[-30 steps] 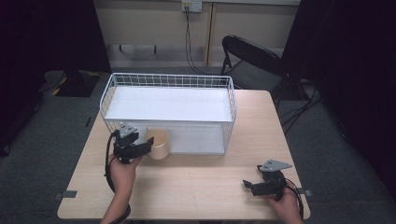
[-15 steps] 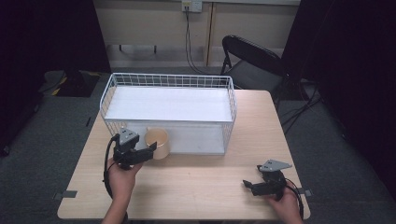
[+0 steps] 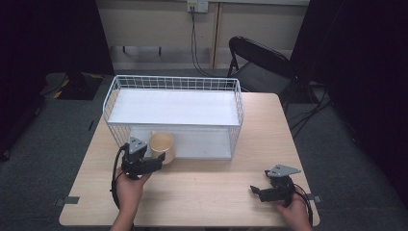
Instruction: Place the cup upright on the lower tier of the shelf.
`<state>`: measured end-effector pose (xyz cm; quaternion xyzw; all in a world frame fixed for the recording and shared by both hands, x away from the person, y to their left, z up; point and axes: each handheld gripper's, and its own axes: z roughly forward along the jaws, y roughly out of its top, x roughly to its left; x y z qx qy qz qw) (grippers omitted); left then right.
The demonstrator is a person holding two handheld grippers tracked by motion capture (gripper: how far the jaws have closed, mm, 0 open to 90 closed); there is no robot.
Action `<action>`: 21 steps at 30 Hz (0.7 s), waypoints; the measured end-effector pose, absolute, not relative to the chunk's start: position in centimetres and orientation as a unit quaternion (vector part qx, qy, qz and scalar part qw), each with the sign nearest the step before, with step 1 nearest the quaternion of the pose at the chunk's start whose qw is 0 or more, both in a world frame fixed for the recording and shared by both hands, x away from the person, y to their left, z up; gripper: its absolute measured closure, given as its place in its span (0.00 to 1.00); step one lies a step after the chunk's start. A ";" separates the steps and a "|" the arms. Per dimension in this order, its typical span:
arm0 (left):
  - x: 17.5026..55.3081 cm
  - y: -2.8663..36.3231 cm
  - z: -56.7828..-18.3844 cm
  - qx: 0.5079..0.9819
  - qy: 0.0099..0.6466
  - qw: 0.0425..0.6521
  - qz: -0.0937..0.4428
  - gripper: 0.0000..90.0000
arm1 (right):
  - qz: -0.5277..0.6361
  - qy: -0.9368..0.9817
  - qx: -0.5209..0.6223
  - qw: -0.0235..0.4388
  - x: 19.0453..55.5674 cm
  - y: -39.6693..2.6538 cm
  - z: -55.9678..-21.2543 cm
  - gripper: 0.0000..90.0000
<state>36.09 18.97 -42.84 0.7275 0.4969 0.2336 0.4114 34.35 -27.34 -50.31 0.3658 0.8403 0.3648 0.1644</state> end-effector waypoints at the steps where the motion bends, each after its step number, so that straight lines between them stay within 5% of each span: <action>1: 36.2 19.0 -42.9 0.727 0.499 0.410 0.236 0.29 | 0.365 0.840 0.366 0.164 34.4 -27.3 -50.3 0.13; 21: 36.7 18.5 -43.1 0.721 0.503 0.412 0.240 0.37 | 0.365 0.840 0.366 0.164 34.4 -27.3 -50.3 0.13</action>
